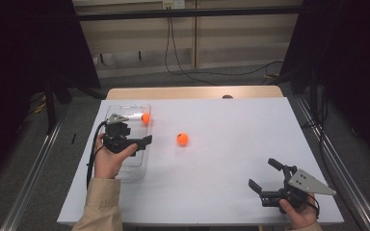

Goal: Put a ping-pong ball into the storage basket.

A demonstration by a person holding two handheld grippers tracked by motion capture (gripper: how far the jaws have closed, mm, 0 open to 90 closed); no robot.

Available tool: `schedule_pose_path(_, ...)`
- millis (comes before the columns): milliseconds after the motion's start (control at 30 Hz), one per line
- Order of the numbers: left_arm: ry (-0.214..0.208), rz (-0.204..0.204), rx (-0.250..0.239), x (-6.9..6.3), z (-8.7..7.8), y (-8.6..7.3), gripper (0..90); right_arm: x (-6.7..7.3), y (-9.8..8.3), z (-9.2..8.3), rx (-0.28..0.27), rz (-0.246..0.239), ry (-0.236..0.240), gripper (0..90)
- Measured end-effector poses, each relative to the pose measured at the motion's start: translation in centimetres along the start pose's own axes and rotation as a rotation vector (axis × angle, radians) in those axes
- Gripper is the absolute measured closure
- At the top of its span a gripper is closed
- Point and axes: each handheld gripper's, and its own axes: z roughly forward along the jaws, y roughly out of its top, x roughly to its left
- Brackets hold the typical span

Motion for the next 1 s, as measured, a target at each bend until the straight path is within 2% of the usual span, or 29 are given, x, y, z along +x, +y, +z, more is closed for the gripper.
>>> schedule_pose_path(533,-0.013,0.029,0.01,-0.5,0.3,0.2,9.6,0.0,0.0,0.0,-0.002,0.0,0.0,0.9)
schedule_pose_path(1000,-0.045,0.024,-0.007,-1.2,0.5,0.4,9.6,0.0,0.0,0.0,-0.002,0.0,0.001,0.9)
